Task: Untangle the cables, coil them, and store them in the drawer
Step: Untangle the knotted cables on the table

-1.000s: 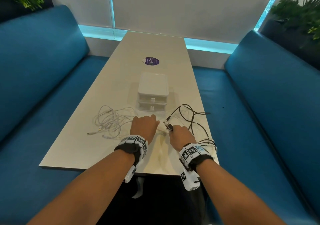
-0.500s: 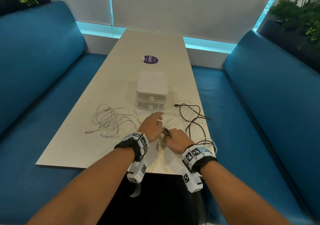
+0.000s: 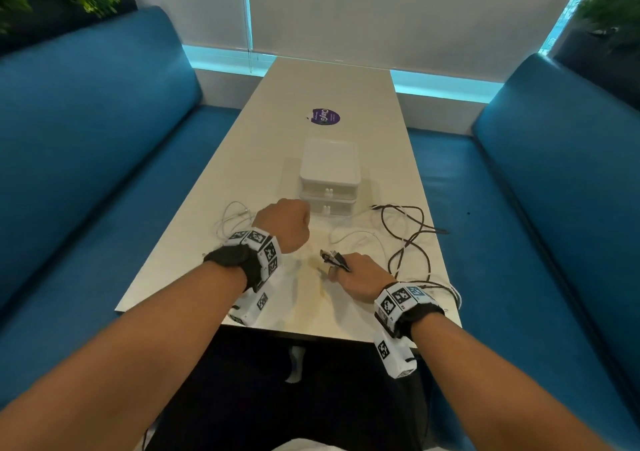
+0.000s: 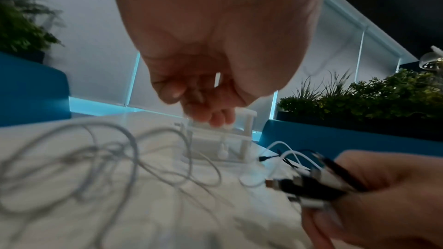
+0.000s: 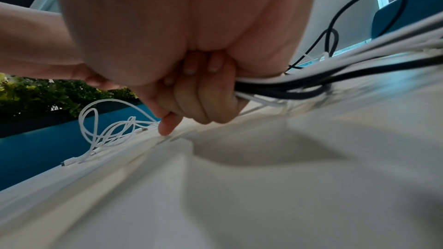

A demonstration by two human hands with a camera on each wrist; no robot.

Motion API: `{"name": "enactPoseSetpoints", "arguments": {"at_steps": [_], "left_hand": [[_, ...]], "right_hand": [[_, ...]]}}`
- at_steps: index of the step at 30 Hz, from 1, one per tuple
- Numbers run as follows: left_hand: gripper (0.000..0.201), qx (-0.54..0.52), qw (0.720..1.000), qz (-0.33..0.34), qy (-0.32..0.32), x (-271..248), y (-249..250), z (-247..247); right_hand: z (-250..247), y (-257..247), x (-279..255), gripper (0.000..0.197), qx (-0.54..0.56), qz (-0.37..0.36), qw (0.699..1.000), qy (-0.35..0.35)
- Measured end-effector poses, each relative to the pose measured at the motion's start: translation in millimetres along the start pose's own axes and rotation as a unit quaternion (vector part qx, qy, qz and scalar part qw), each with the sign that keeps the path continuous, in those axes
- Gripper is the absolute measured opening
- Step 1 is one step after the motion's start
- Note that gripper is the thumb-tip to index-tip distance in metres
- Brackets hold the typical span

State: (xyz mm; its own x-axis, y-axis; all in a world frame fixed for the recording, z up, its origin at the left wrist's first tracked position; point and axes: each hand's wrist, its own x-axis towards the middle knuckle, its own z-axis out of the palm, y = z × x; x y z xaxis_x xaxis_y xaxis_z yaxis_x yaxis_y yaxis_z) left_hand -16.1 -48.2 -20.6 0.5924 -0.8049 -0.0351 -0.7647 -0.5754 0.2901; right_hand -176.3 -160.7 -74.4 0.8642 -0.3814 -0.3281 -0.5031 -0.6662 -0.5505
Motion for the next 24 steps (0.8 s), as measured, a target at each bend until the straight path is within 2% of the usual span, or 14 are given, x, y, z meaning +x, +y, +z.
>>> {"name": "enactPoseSetpoints", "arguments": {"at_steps": [4,7,9,12,15,18,21,24], "left_hand": [[0.026,0.133,0.986,-0.001,-0.098,-6,-30,-15],[0.034,0.172,0.979,-0.002,-0.107,-14,-51,-11],[0.029,0.170,0.981,-0.019,-0.096,-17,-58,-11],[0.020,0.144,0.987,-0.039,-0.050,-13,-60,-16],[0.020,0.056,0.997,-0.052,0.006,-10,-60,-18],[0.023,-0.025,0.997,-0.024,0.074,-12,-56,-13],[0.025,-0.055,0.988,0.017,0.141,-15,-47,-4],[0.021,-0.050,0.969,0.025,0.239,-10,-40,-2]], "right_hand": [[6,-12,3,0.023,0.005,-0.010,1.000,-0.006],[11,-18,4,0.019,0.013,-0.018,1.000,-0.006],[13,-22,4,0.021,0.018,-0.022,1.000,-0.003],[13,-26,5,0.021,0.023,-0.026,0.999,0.004],[13,-26,7,0.023,0.023,-0.028,0.999,0.021],[13,-25,9,0.025,0.033,-0.024,0.998,0.044],[11,-23,10,0.026,0.066,-0.021,0.992,0.106],[8,-22,11,0.028,0.101,-0.017,0.979,0.178]]}}
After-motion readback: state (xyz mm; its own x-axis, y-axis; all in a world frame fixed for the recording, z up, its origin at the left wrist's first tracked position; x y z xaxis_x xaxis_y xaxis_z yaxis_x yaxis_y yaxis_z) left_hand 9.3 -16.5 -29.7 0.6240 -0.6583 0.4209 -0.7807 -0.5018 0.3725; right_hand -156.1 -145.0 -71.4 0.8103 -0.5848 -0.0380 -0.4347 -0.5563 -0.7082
